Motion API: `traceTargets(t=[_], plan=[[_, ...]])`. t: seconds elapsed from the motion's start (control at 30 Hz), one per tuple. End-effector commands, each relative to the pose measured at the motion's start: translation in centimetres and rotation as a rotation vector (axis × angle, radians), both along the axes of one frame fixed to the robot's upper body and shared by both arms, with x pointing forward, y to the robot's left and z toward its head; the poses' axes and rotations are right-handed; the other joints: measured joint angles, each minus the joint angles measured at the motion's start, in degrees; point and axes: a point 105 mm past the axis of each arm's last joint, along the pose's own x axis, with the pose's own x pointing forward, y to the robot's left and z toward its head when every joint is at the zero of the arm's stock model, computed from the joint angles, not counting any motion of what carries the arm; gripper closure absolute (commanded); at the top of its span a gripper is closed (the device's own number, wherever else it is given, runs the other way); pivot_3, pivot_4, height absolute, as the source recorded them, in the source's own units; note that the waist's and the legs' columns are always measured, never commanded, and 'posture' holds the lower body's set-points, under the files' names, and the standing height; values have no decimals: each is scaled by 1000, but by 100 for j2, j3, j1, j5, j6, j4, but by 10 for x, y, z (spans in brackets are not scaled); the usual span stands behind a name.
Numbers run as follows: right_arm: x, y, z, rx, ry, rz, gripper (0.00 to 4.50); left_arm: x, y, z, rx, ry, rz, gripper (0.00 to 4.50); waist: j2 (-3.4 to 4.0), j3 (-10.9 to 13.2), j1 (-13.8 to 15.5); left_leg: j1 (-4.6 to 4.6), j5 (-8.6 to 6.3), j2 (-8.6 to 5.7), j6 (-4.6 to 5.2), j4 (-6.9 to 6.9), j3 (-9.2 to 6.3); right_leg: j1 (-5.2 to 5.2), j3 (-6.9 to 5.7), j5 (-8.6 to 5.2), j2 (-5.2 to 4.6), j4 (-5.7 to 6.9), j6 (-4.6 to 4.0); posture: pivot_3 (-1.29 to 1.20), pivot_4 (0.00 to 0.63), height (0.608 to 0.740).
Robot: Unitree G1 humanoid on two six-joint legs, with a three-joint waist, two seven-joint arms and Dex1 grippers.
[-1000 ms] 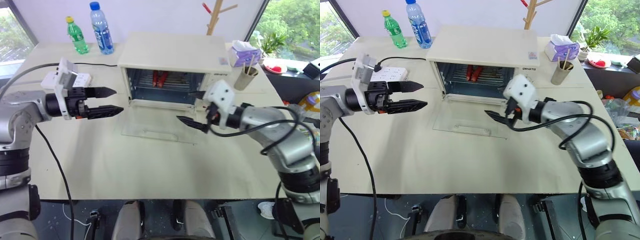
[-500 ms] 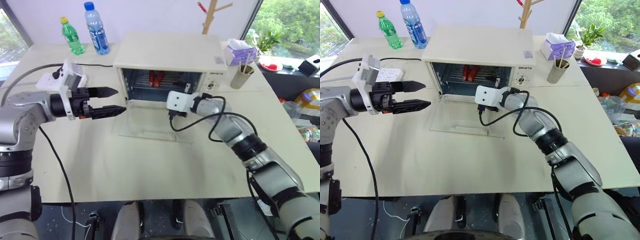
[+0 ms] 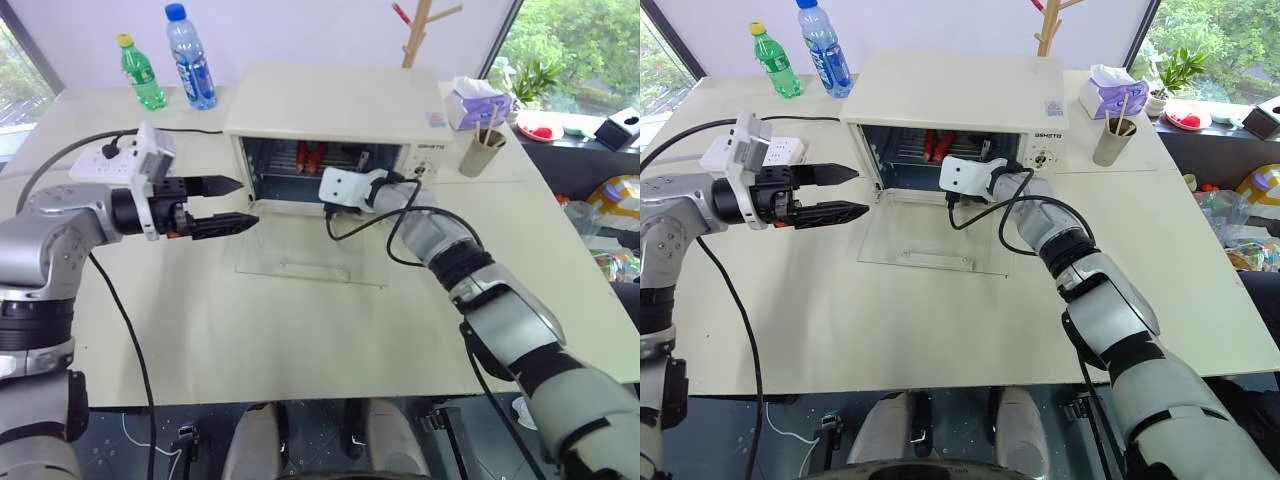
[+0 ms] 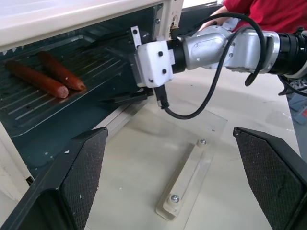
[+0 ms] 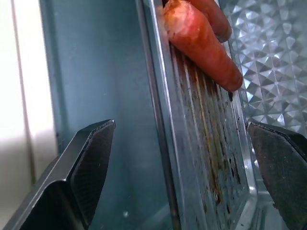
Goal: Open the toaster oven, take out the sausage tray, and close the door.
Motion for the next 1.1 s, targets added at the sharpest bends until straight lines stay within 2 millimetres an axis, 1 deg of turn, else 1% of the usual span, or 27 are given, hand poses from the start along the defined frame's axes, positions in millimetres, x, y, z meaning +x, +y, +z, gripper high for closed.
traceTargets(t=[0.03, 0.1, 0.13, 0.2, 0.23, 0.43, 0.53, 0.6, 0.63, 0.67, 0.7, 0.87, 1.1], plan=[[4, 4, 14, -4, -57, 8, 246, 3, -1, 13, -4, -55, -3, 16, 0, 0, -4, 0, 0, 0, 0, 0, 0, 0, 0, 0, 0, 0, 0, 0, 150, 722], [5, 5, 13, -11, -65, 6, 856, 5, -2, 13, -7, -57, -1, 0, 0, 0, -4, 0, 0, 0, -1, 0, 0, 0, 0, 0, 0, 1, 0, 0, 150, 722], [5, 5, 13, -12, -67, 7, 1321, 6, -2, 13, -8, -57, -1, 0, 0, 0, -5, 0, 1, 0, -1, 0, -1, 0, 0, 0, 0, 1, 0, 0, 150, 722], [5, 5, 13, -14, -74, 8, 2402, 7, -2, 13, -9, -55, -2, 0, 0, 0, -7, 1, 1, 0, -2, 0, 0, 0, 1, 0, 0, 2, 0, 0, 150, 722], [5, 5, 12, -15, -76, 9, 2817, 8, -3, 12, -10, -51, -4, 0, 0, 0, -7, 1, 2, 0, -3, 0, 0, 0, 1, 0, 0, 2, 0, 0, 150, 722], [5, 4, 7, -19, -76, 9, 2817, 14, -3, 6, -1, -18, -24, 0, 0, 0, -5, 1, 2, 0, -4, 0, 0, 0, 1, 0, 0, 3, 0, 0, 150, 722], [4, 5, 5, -20, -72, 20, 2817, 21, -2, 3, 13, -9, -29, 0, 0, 0, -6, 1, 2, 0, -3, 0, 0, 0, 0, 0, 0, 3, 0, 0, 150, 722], [3, 7, 5, -21, -73, 27, 3378, 28, 0, 2, 22, -3, -25, 0, 0, 0, -6, 1, 2, 0, -3, 0, 0, 0, 1, 0, 1, 3, 0, 0, 150, 722], [2, 8, 4, -23, -75, 31, 3746, 34, 0, 2, 24, 1, -21, 0, 1, -1, -5, 1, 2, 0, -3, -1, 0, -1, 0, 0, 1, 3, 0, 0, 150, 722], [2, 9, 4, -25, -78, 35, 4218, 39, 0, 2, 26, 5, -19, 0, -2, -2, -3, 3, 2, 0, -3, -2, 1, 0, 0, 0, 1, 4, 0, 0, 150, 722], [1, 9, 4, -26, -82, 39, 4443, 43, 0, 2, 27, 9, -19, 0, -7, -6, -2, 3, 2, 0, -3, -1, 2, 0, 0, 0, 1, 6, 0, 0, 150, 722], [-3, 11, 4, -29, -93, 57, 4443, 55, -2, 0, 44, 34, -51, 0, -7, -6, -4, 3, 3, 0, -4, -4, 5, -2, 1, 0, 2, 6, 0, 0, 150, 722], [-20, 17, 2, -40, -107, 104, 4443, 69, -6, -1, 65, 32, -61, 0, -7, -5, -1, -3, 1, 0, -2, -6, 7, -4, 0, 0, 2, 0, 0, 0, 150, 722]])
